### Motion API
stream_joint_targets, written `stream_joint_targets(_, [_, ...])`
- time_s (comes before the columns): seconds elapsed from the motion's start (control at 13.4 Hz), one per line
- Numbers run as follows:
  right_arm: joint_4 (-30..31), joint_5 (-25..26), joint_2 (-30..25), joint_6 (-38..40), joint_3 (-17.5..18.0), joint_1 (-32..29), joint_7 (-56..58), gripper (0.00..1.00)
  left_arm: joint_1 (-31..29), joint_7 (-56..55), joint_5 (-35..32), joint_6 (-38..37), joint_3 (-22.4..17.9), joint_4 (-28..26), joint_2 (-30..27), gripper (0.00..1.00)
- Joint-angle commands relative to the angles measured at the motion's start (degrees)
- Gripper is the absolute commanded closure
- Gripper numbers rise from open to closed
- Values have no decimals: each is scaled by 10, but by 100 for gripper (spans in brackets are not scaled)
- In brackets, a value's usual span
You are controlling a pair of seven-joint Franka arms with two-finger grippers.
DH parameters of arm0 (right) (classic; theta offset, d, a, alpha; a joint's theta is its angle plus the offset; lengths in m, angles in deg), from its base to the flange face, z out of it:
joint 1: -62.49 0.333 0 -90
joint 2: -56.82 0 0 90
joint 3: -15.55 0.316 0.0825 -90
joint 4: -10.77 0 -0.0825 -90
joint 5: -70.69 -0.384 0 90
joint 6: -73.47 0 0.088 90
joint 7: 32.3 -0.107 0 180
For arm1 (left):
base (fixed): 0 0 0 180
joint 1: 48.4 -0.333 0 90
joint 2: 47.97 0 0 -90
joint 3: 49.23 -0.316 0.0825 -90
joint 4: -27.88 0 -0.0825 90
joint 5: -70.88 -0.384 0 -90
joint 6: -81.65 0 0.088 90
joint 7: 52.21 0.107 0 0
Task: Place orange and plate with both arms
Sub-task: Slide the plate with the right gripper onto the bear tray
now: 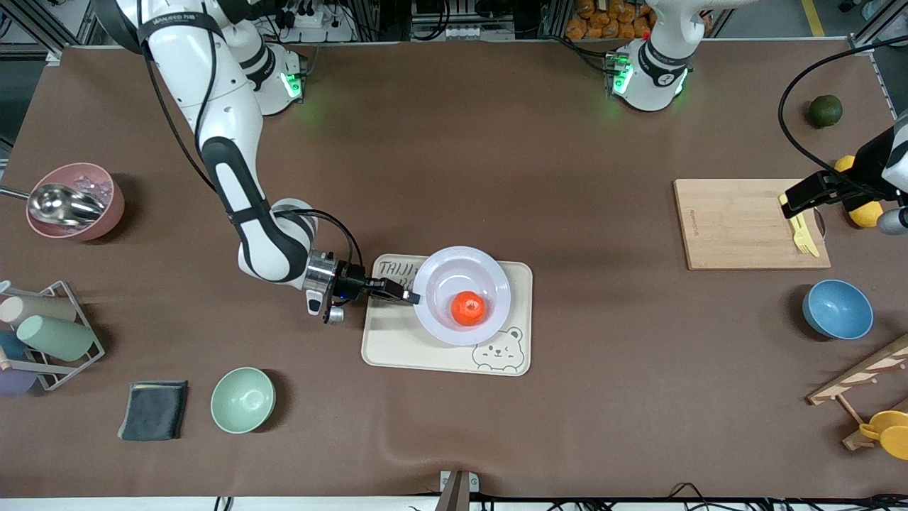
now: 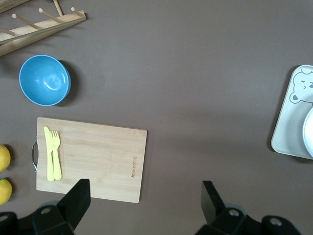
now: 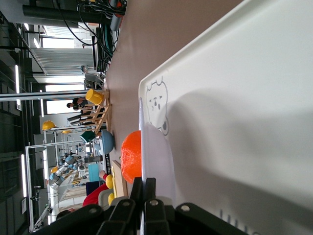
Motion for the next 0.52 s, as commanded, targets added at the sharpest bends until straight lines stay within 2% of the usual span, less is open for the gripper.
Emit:
stream_joint_targets(0.0, [-16,-24,22,6,4,-8,46,100,3,13,3,6,-2,-2,-2,0])
stream_joint_targets(0.22, [-17,-23,29,7,4,-14,52,100,3,13,3,6,-1,-2,-1,0])
stream_joint_targets(0.3, [-17,-23,31,7,4,-14,53,69,3,13,3,6,-2,-2,-1,0])
stream_joint_targets(0.45, [-17,-20,30,6,4,-15,53,67,3,13,3,6,-1,-2,-1,0])
